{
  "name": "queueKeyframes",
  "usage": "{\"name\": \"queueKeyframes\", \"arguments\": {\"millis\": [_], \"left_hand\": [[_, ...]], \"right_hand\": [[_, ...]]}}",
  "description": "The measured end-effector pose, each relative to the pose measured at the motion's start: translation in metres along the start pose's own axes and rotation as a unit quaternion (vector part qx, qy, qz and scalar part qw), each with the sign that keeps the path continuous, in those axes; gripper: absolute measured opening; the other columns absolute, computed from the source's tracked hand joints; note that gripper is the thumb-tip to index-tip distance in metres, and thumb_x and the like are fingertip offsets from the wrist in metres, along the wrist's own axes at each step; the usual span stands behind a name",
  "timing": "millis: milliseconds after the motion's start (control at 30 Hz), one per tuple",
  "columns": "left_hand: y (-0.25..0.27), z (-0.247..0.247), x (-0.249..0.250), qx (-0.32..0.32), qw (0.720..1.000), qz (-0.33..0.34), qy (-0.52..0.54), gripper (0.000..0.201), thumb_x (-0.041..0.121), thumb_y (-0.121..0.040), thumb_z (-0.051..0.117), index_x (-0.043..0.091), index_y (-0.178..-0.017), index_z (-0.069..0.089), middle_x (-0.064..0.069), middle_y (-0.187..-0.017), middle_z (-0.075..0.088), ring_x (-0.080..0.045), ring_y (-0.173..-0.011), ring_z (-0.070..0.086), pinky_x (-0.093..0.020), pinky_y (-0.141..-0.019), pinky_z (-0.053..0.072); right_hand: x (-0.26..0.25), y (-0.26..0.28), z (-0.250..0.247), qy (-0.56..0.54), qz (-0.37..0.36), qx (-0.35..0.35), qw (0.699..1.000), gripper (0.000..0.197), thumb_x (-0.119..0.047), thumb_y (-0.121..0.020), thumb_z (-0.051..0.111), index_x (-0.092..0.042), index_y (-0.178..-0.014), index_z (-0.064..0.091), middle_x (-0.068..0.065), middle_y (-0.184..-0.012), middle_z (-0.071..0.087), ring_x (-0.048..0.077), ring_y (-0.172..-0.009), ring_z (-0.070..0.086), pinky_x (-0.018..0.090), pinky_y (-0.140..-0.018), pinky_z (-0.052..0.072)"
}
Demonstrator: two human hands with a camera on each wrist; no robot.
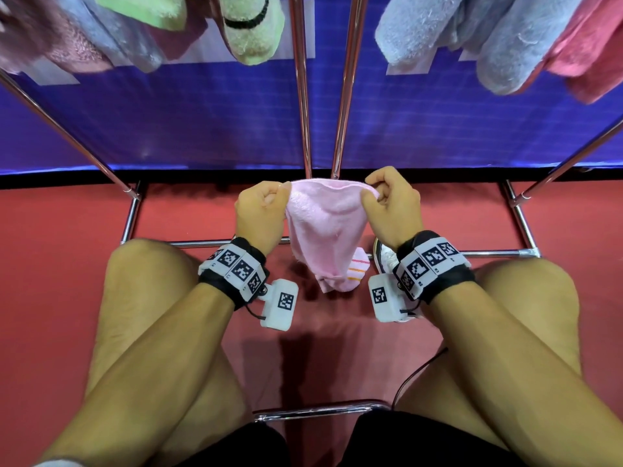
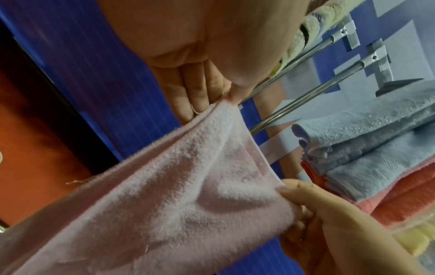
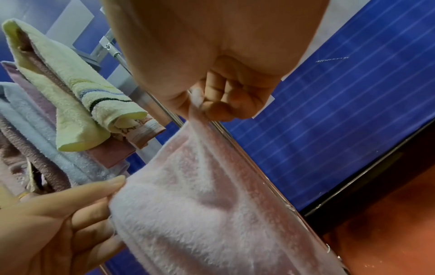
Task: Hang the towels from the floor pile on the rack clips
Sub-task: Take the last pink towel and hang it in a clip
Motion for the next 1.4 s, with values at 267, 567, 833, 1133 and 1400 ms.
{"name": "queueKeyframes", "arguments": {"millis": [267, 567, 833, 1133, 1400], "left_hand": [[0.016, 0.028, 0.001, -0.075, 0.997, -0.028, 0.009, 0.028, 0.05, -0.077, 0.066, 0.022, -0.077, 0.071, -0.02, -0.075, 0.069, -0.019, -0.067, 0.058, -0.057, -0.07, 0.057], [0.026, 0.031, 0.015, -0.135, 0.991, 0.017, -0.007, 0.029, 0.053, -0.079, 0.063, 0.026, -0.086, 0.071, -0.016, -0.08, 0.073, -0.021, -0.071, 0.062, -0.056, -0.072, 0.056], [0.023, 0.03, 0.006, -0.198, 0.98, 0.023, -0.007, 0.021, 0.045, -0.089, 0.056, 0.038, -0.099, 0.072, -0.022, -0.093, 0.072, -0.045, -0.093, 0.067, -0.06, -0.085, 0.054], [0.025, 0.026, 0.009, -0.242, 0.964, 0.081, -0.079, 0.025, 0.03, -0.092, 0.048, 0.027, -0.109, 0.066, -0.014, -0.095, 0.072, -0.027, -0.086, 0.069, -0.049, -0.082, 0.055], [0.028, 0.023, 0.011, -0.263, 0.959, 0.082, -0.071, 0.023, 0.019, -0.089, 0.064, 0.019, -0.112, 0.069, 0.002, -0.101, 0.076, -0.007, -0.097, 0.071, -0.042, -0.093, 0.056]], "right_hand": [[-0.011, 0.007, 0.019, -0.062, 0.009, -0.135, 0.989, 0.019, -0.003, -0.08, 0.045, -0.021, -0.085, 0.048, 0.0, -0.047, 0.053, 0.028, -0.055, 0.066, 0.024, -0.054, 0.046], [-0.011, 0.01, 0.023, -0.123, 0.04, -0.189, 0.973, 0.035, 0.004, -0.07, 0.044, -0.017, -0.085, 0.067, 0.012, -0.065, 0.068, 0.032, -0.067, 0.07, 0.039, -0.065, 0.059], [-0.01, 0.011, 0.023, -0.124, 0.018, -0.183, 0.975, 0.009, -0.009, -0.085, 0.061, -0.015, -0.089, 0.066, 0.009, -0.073, 0.073, 0.022, -0.072, 0.073, 0.045, -0.073, 0.06], [-0.01, 0.01, 0.022, -0.061, -0.045, -0.146, 0.986, 0.008, -0.018, -0.085, 0.068, -0.022, -0.08, 0.067, 0.001, -0.067, 0.067, 0.022, -0.063, 0.063, 0.04, -0.07, 0.055], [-0.008, 0.01, 0.021, -0.045, -0.055, -0.163, 0.984, 0.009, -0.022, -0.084, 0.07, -0.018, -0.077, 0.066, 0.001, -0.06, 0.065, 0.023, -0.056, 0.061, 0.039, -0.065, 0.055]]}}
Point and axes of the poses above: each hand's wrist, its own y-axis away from the middle knuckle, its own z-axis out of the palm, x = y × z, the point moved 1 cm from there along -y, towards the middle knuckle
